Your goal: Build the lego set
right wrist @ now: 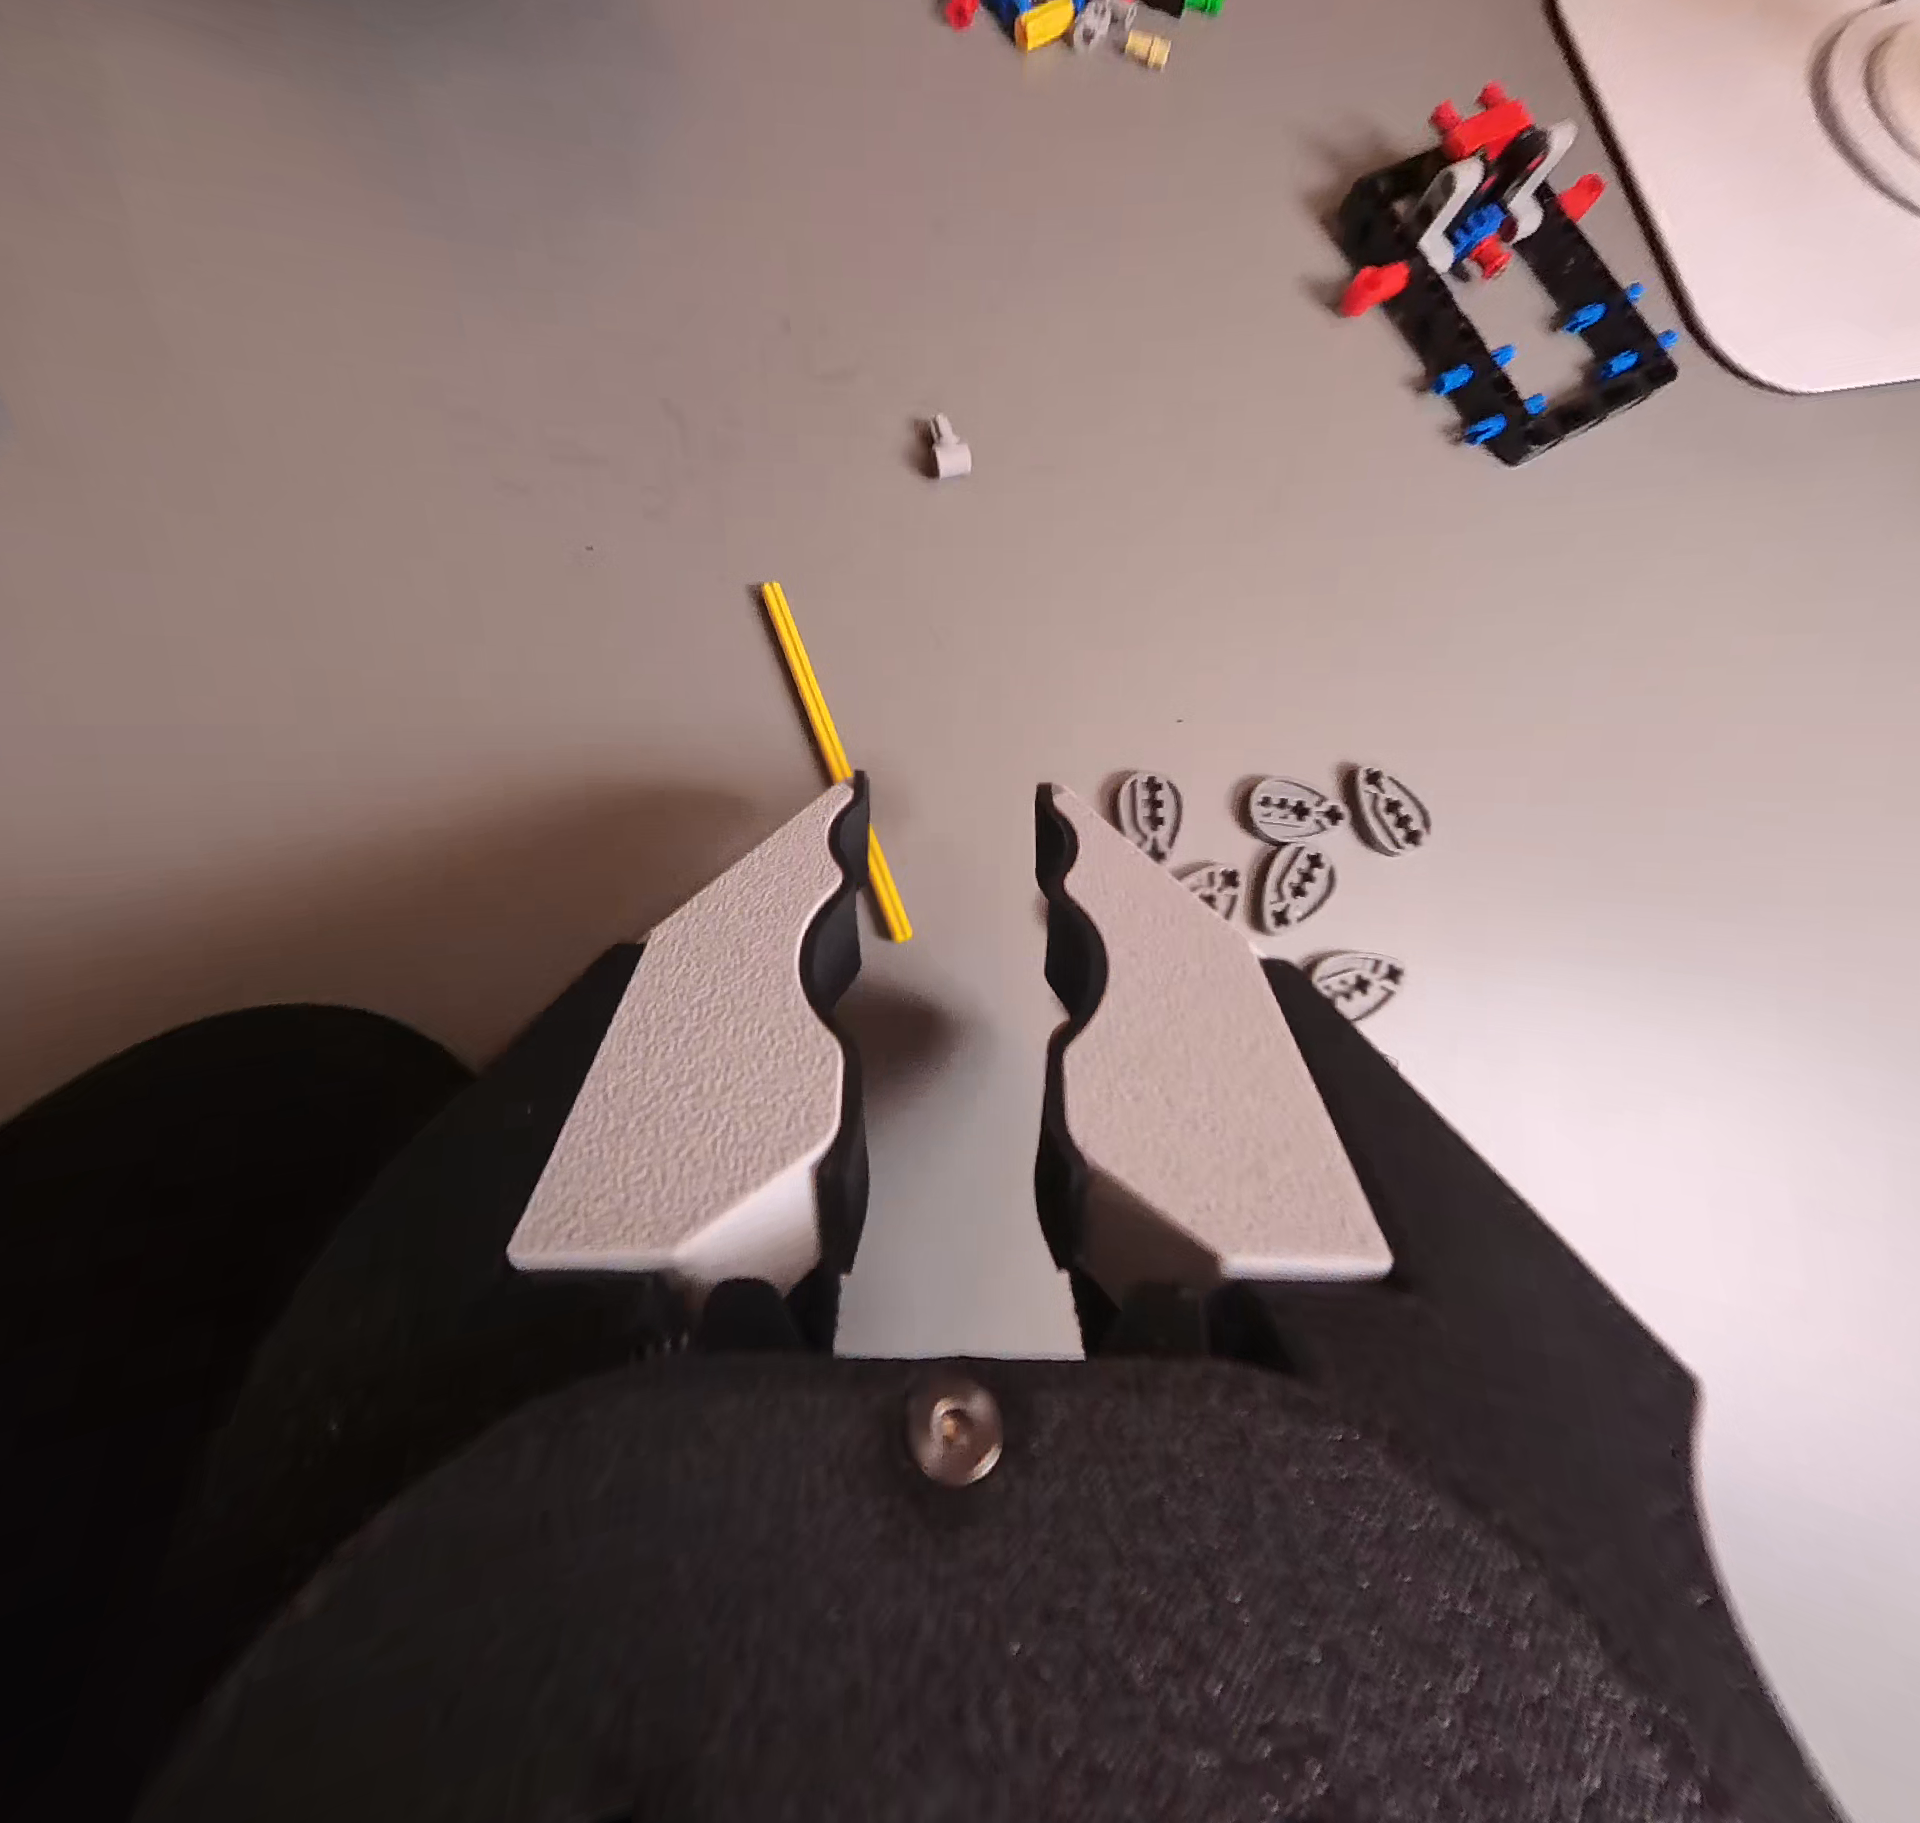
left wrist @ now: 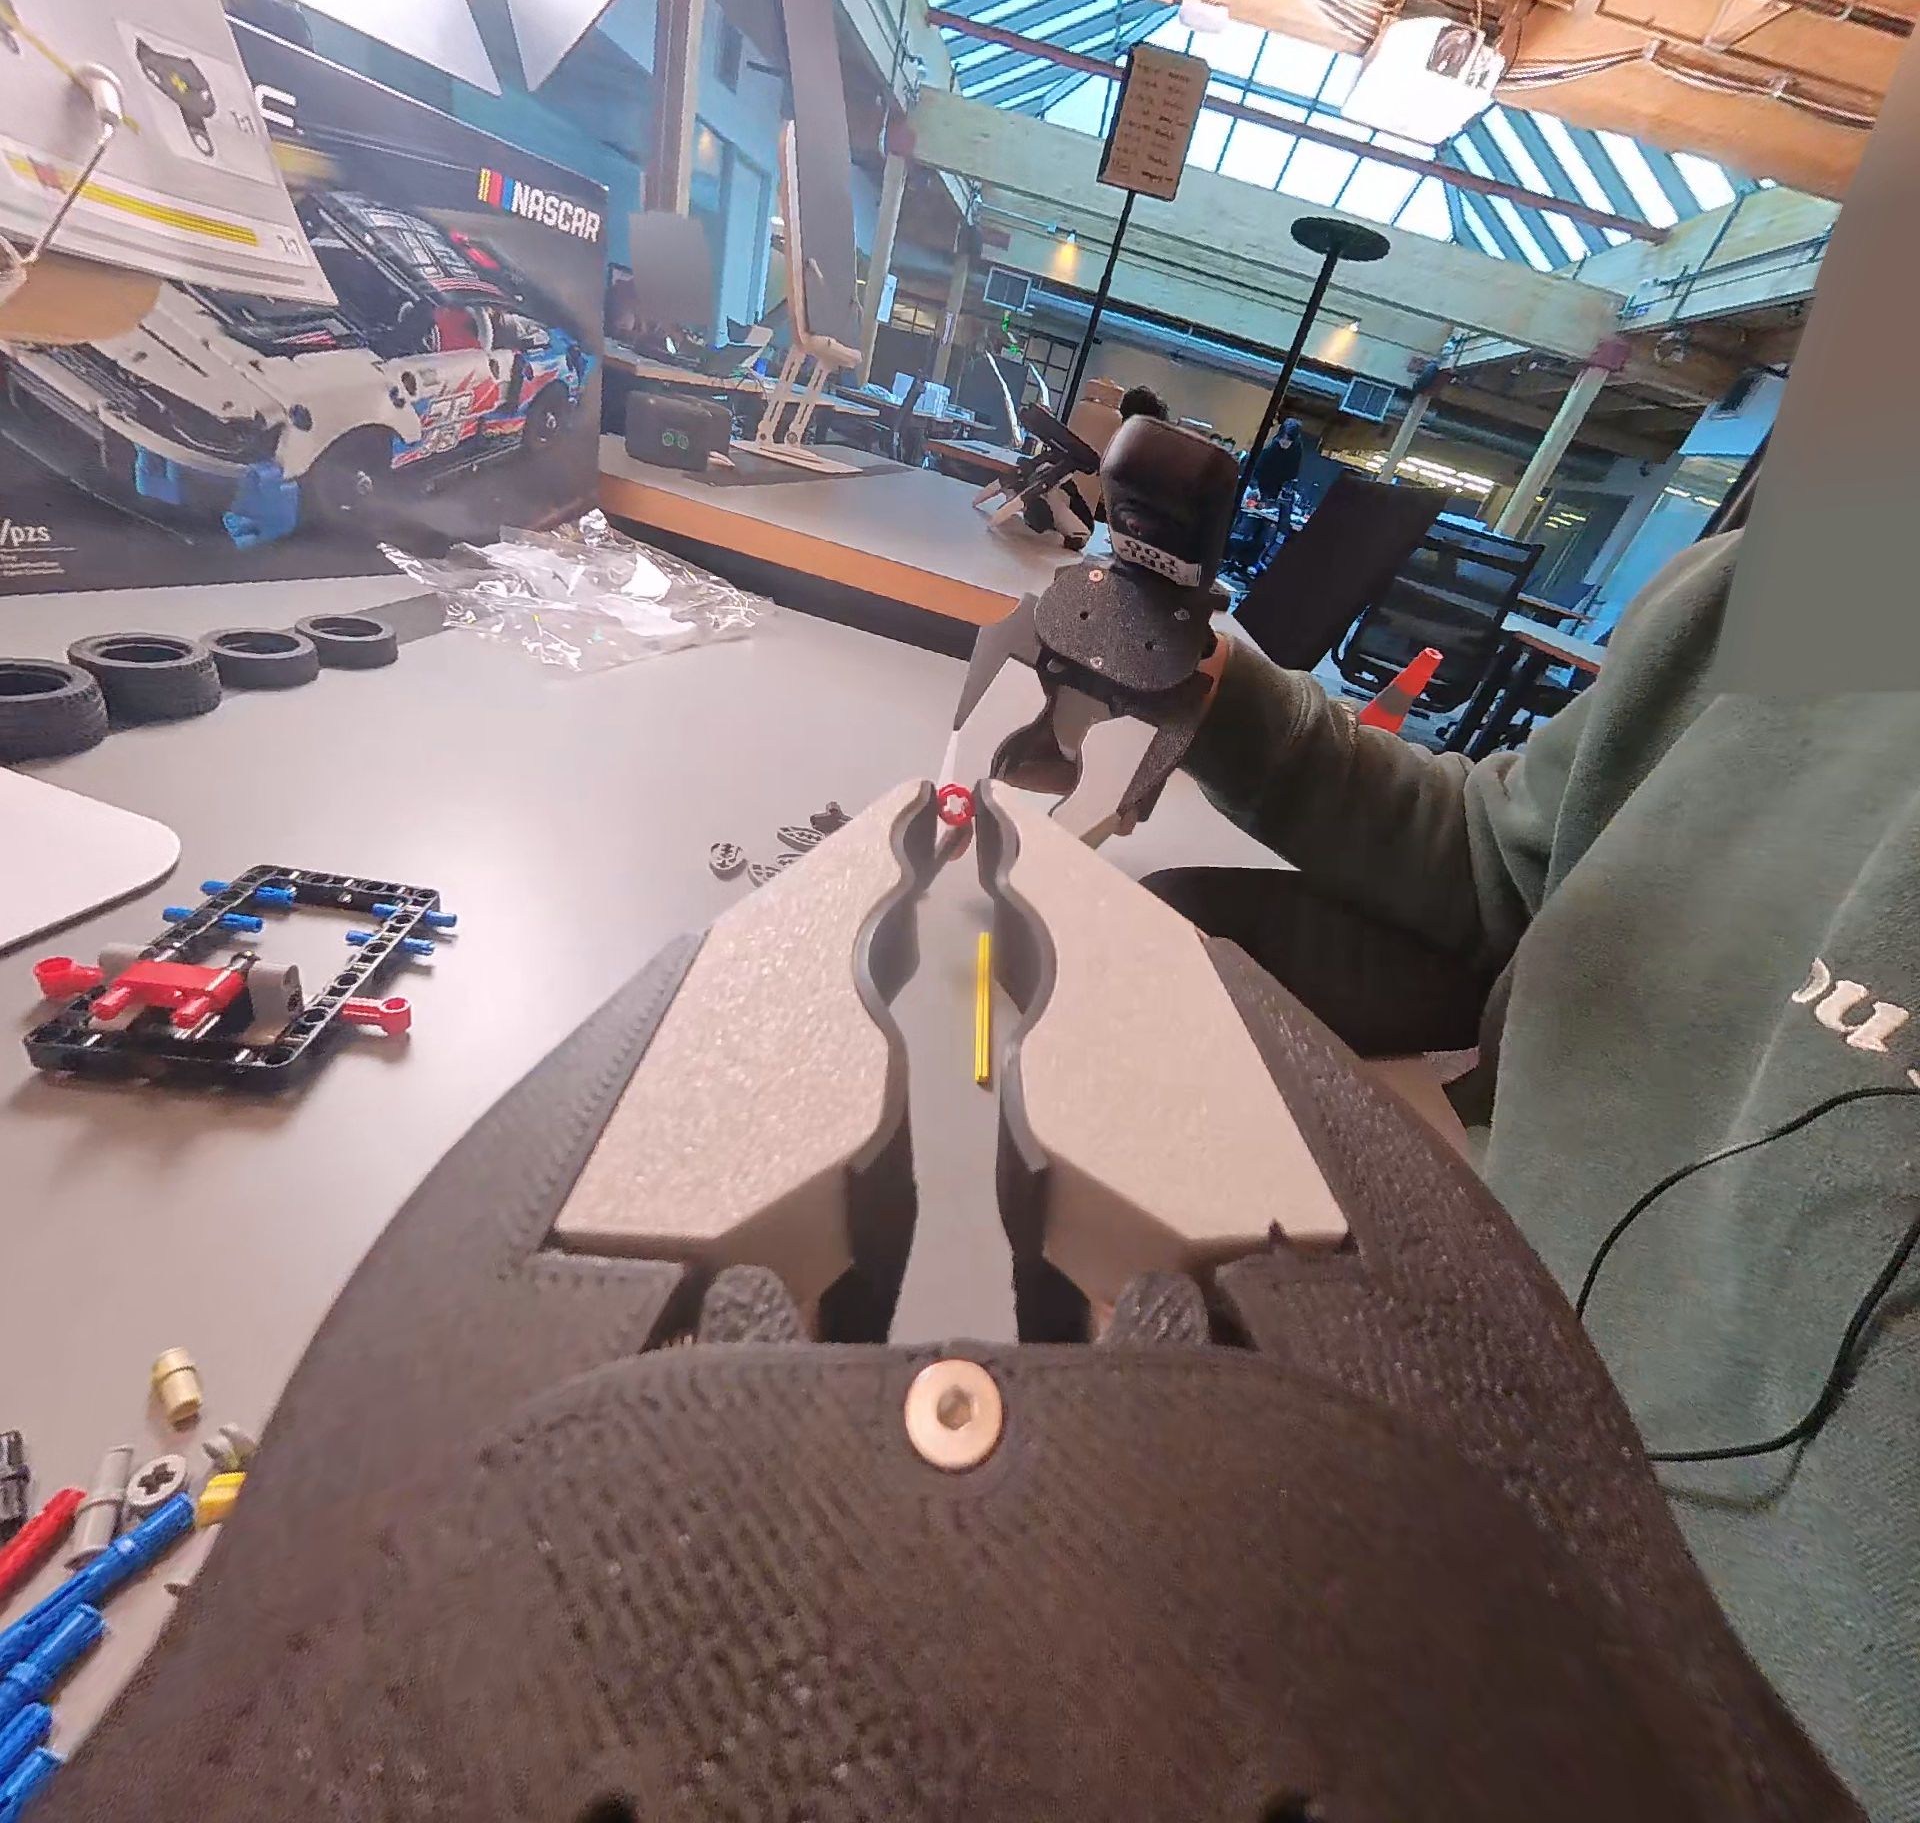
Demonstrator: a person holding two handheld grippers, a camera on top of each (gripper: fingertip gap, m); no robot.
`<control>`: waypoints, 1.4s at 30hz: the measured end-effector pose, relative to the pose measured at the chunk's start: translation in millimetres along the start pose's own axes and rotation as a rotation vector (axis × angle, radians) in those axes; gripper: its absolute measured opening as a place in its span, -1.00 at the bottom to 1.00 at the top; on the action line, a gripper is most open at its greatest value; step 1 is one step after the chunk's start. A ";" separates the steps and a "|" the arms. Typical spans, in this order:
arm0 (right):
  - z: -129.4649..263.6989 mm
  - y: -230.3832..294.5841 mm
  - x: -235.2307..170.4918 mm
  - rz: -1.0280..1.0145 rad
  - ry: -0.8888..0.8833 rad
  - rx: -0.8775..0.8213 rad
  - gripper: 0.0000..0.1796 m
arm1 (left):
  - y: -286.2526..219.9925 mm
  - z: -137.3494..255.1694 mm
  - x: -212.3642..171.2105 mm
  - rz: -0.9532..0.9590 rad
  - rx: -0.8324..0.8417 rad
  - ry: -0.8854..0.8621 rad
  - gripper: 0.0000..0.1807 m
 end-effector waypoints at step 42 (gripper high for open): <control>-41.1 13.8 12.3 0.121 0.117 0.070 -0.98 | 1.5 -8.9 -15.0 0.032 -0.010 0.073 -0.94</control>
Point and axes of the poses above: each gripper's, where its closed fingertips meet, z back along the fingers, x out of its top, y = z × x across the jaws, the point moved 7 cm from there along z, back along the fingers, and after that the axes turned 12 degrees about x, right-handed, at the moved point
